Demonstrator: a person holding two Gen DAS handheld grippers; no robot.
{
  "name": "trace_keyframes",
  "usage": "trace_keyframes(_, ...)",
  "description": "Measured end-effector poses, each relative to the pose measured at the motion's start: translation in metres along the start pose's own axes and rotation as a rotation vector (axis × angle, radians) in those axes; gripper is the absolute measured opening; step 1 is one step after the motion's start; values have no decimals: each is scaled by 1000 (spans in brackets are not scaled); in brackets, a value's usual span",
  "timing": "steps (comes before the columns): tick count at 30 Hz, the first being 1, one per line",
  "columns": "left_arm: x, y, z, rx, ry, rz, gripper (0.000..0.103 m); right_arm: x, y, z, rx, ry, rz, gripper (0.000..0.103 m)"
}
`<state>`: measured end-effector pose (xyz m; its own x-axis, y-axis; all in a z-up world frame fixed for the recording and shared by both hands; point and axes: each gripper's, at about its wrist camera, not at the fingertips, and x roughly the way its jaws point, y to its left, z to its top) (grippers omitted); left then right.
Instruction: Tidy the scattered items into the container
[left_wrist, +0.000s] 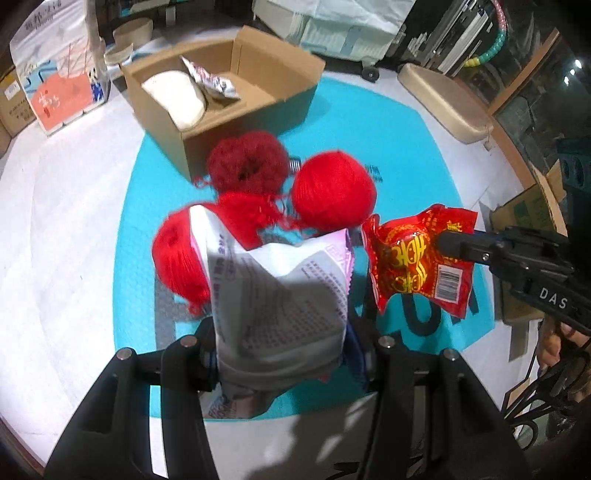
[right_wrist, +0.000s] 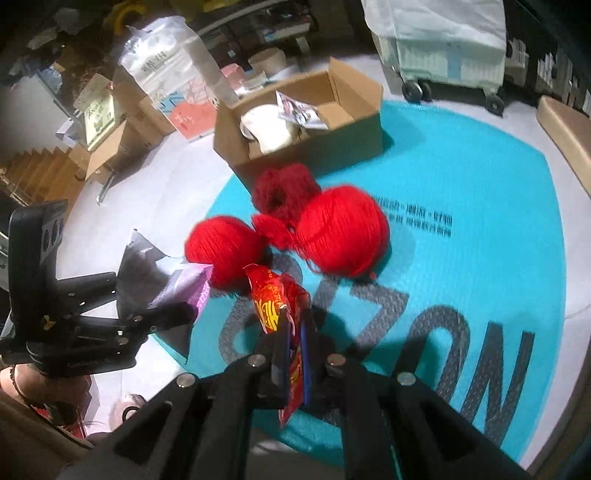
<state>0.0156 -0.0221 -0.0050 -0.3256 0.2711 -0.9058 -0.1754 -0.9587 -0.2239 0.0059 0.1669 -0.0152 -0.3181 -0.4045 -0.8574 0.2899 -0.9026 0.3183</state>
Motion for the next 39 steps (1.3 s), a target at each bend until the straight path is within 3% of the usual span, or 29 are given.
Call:
trace_keyframes(12, -17, 22, 73, -33, -105, -17, 49, -15, 18, 68, -69, -102, 20, 4)
trace_keyframes(22, -1, 40, 160, 2, -170, 47, 49, 10, 11, 151, -76, -145, 14, 4)
trace_keyframes(30, 26, 40, 214, 55, -177, 107, 49, 40, -5, 207, -67, -156, -9, 4)
trace_keyframes(39, 64, 65, 251, 54, -148, 162, 50, 82, -14, 266, -85, -146, -43, 4)
